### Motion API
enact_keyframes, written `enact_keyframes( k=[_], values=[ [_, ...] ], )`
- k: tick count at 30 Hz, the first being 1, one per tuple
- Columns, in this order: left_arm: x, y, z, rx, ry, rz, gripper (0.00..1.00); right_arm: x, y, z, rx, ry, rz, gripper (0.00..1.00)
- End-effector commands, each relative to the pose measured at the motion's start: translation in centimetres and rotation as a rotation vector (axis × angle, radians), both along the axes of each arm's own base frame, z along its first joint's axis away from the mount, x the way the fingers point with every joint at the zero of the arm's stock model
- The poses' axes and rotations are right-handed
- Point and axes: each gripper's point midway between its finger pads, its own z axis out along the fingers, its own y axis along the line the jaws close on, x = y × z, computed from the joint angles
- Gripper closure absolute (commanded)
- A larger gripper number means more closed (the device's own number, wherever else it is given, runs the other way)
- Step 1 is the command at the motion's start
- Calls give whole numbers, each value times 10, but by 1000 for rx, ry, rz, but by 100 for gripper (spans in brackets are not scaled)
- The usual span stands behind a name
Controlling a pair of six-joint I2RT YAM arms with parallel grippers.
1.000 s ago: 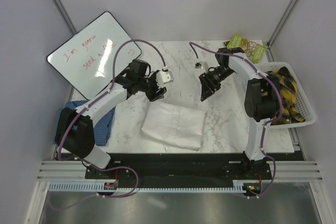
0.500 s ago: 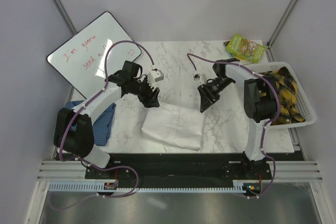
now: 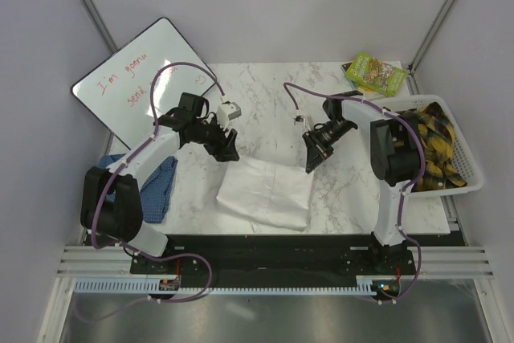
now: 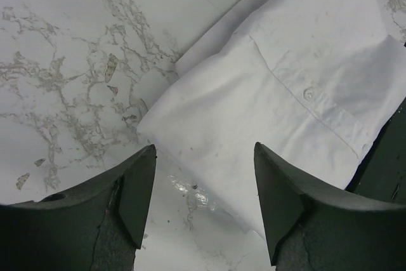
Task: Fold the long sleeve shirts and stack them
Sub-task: Fold the shirt
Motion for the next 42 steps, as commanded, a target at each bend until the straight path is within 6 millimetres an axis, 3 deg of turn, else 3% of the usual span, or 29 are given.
enact_keyframes(
  k=[1,3,8,13,20,28,32,37,38,40,41,42],
  values=[
    [5,-5,9,-66,16,35,30,-16,0,16,19,35,9,87],
    [6,-4,10,-66,12,41,30,-18,-3,22,-2,29,12,100],
    [8,-1,6,-51,0,60,31,-2,-10,31,-65,-47,-11,100],
    [14,3,-3,-23,11,96,34,19,-24,-2,-175,-86,-18,100],
    [16,-4,-28,-31,164,161,34,51,-19,-39,-248,-143,-44,100],
    [17,-6,-47,-49,291,247,38,105,-10,-47,-297,-245,-93,100],
    [10,-11,-45,-94,382,274,39,107,-11,-43,-301,-249,-106,100],
    [-23,-8,-31,-182,553,390,34,94,-8,-29,-270,-237,-135,100],
    [-33,-5,-38,-177,591,424,32,93,-6,-26,-263,-234,-143,100],
    [-40,-1,-36,-187,628,510,31,93,0,-15,-230,-228,-163,81],
    [-48,0,-43,-189,653,530,30,92,1,-10,-222,-223,-168,64],
    [-50,0,-42,-202,678,575,30,90,3,-6,-209,-221,-172,57]
  ],
)
